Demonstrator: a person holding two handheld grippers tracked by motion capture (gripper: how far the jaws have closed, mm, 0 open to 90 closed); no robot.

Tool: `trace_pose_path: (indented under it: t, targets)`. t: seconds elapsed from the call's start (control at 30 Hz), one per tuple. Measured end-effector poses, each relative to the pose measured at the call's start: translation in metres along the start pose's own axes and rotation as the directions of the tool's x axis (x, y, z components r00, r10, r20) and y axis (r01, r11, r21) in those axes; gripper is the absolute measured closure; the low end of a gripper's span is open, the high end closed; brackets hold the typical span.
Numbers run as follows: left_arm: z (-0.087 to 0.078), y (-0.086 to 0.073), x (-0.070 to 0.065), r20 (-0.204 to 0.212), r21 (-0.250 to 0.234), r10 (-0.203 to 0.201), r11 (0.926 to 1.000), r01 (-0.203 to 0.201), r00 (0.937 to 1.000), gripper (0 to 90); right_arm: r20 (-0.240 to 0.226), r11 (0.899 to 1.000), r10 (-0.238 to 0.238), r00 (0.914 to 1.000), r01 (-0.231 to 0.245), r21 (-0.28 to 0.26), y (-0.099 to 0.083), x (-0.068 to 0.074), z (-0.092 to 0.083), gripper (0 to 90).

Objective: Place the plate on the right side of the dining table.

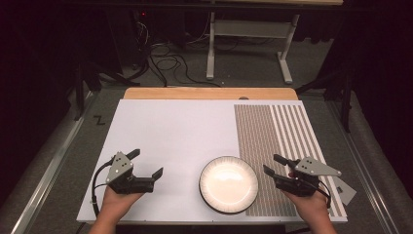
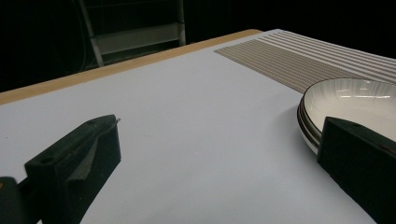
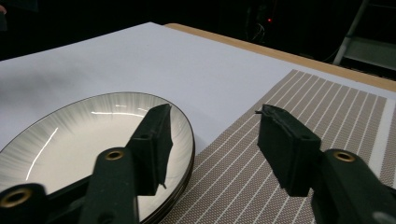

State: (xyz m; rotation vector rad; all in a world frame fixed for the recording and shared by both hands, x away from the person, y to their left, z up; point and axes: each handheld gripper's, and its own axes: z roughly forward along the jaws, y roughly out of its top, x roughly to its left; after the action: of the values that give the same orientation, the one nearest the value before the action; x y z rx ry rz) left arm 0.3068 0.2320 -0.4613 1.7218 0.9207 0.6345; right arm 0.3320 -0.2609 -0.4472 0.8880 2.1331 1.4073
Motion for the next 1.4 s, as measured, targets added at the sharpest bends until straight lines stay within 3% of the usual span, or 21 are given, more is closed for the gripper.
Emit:
trace_pose_path:
  t: [0.17,0.47,0.9,1.1,1.4]
  targets:
    - [0.0,0.0,0.0,0.0,-0.002,0.0,1.0,0.0,1.0,0.3,-0.028,0.999,-0.001,0.9996,0.002,0.033,0.0,0.004,0.004,56.8]
    - [-0.001,0.0,0.0,-0.003,-0.007,0.001,1.0,-0.001,1.0,0.2,-0.033,0.998,-0.008,0.9994,0.01,0.056,-0.003,0.007,0.007,66.2]
    - [-0.001,0.0,0.0,-0.003,-0.005,0.005,1.0,-0.005,1.0,0.2,-0.098,0.984,-0.009,0.9951,0.027,0.178,-0.013,0.008,0.013,89.8]
    - [-0.001,0.0,-0.001,-0.002,-0.001,0.008,1.0,-0.008,1.0,0.2,-0.125,0.978,-0.005,0.9922,0.03,0.205,-0.016,0.009,0.017,90.0]
    - [0.0,-0.001,-0.001,0.005,0.005,0.016,0.9999,-0.016,0.9999,0.2,-0.124,0.966,0.001,0.9922,0.031,0.256,-0.019,0.01,0.02,90.0]
